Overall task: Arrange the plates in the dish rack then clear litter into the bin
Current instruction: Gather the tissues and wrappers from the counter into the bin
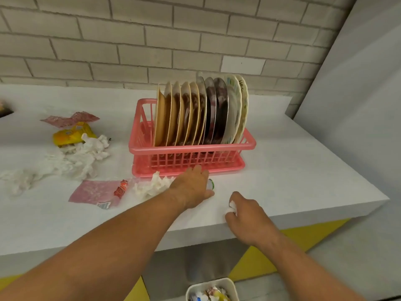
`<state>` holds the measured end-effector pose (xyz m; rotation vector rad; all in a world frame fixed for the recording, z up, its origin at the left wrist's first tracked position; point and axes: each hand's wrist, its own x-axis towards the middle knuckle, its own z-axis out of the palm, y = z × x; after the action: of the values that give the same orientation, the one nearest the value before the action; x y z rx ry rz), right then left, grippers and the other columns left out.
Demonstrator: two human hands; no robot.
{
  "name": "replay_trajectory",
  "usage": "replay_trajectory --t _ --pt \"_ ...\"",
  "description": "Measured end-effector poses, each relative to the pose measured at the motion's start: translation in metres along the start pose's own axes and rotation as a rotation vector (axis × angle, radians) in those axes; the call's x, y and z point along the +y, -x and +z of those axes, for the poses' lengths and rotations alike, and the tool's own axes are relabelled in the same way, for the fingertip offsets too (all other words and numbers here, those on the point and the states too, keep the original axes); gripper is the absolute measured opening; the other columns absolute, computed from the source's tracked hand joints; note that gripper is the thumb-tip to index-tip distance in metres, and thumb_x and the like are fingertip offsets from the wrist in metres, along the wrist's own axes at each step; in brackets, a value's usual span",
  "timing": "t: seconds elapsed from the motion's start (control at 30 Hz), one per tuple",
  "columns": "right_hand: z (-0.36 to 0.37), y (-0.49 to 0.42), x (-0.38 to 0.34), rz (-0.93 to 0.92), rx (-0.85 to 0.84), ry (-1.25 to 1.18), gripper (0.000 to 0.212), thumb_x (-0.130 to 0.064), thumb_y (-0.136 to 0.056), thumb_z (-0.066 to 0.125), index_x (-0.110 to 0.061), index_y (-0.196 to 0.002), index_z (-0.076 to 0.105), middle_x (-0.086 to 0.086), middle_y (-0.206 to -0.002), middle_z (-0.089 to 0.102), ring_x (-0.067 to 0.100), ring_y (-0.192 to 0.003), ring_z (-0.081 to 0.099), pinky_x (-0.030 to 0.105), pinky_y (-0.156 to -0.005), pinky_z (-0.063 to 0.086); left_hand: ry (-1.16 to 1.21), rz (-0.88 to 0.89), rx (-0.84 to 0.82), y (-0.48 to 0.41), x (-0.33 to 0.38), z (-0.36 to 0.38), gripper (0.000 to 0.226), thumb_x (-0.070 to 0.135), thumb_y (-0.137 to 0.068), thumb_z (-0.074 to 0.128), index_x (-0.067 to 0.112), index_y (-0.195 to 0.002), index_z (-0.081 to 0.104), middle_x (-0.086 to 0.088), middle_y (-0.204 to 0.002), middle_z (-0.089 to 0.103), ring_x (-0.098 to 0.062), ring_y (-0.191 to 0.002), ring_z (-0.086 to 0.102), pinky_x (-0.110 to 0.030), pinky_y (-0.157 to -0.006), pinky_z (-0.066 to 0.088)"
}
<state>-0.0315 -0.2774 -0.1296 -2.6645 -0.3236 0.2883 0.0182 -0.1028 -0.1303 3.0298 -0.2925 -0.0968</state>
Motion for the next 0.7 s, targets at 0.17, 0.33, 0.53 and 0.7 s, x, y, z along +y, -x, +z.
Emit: replay_trajectory --t 0.17,0.33,0.53,0.7 --pt "-0.001 0.018 0.012 0.057 0.062 -0.112 0.021 -0.02 -0.092 0.041 -0.029 -0.106 0.054 0.002 -0.091 0.063 0.021 -0.076 0.063 0.034 -0.072 0.054 0.07 0.081 0.013 0.017 0.01 0.011 0.053 0.047 -0.093 0.048 0.021 -0.138 0.033 -0.006 -0.131 0.048 -0.028 -0.111 0.052 -0.039 -0.087 0.046" --pt "0.004 0.038 0.03 0.11 0.012 -0.343 0.035 -0.007 -0.094 0.039 -0.024 -0.092 0.068 -0.006 -0.084 0.061 0.014 -0.065 0.061 0.016 -0.049 0.042 0.275 0.059 0.128 0.056 0.018 0.013 0.05 0.053 -0.094 0.043 0.033 -0.139 0.036 0.001 -0.131 0.048 -0.023 -0.111 0.053 -0.035 -0.089 0.046" --pt "0.025 0.057 0.072 0.147 0.0 -0.445 0.028 -0.016 -0.095 0.047 -0.018 -0.072 0.062 -0.003 -0.073 0.061 0.011 -0.072 0.053 0.024 -0.061 0.04 0.355 0.224 0.159 0.098 0.056 0.04 0.06 0.065 -0.085 0.04 0.032 -0.135 0.046 0.007 -0.115 0.055 -0.014 -0.103 0.056 -0.03 -0.087 0.047" --pt "0.068 0.063 0.123 0.189 -0.016 -0.346 0.028 -0.029 -0.095 0.054 -0.014 -0.071 0.06 -0.002 -0.068 0.059 0.013 -0.065 0.052 0.025 -0.056 0.038 0.425 0.156 0.078 0.11 0.084 0.106 0.056 0.06 -0.086 0.047 0.035 -0.136 0.044 0.012 -0.115 0.052 -0.007 -0.099 0.051 -0.02 -0.082 0.041"
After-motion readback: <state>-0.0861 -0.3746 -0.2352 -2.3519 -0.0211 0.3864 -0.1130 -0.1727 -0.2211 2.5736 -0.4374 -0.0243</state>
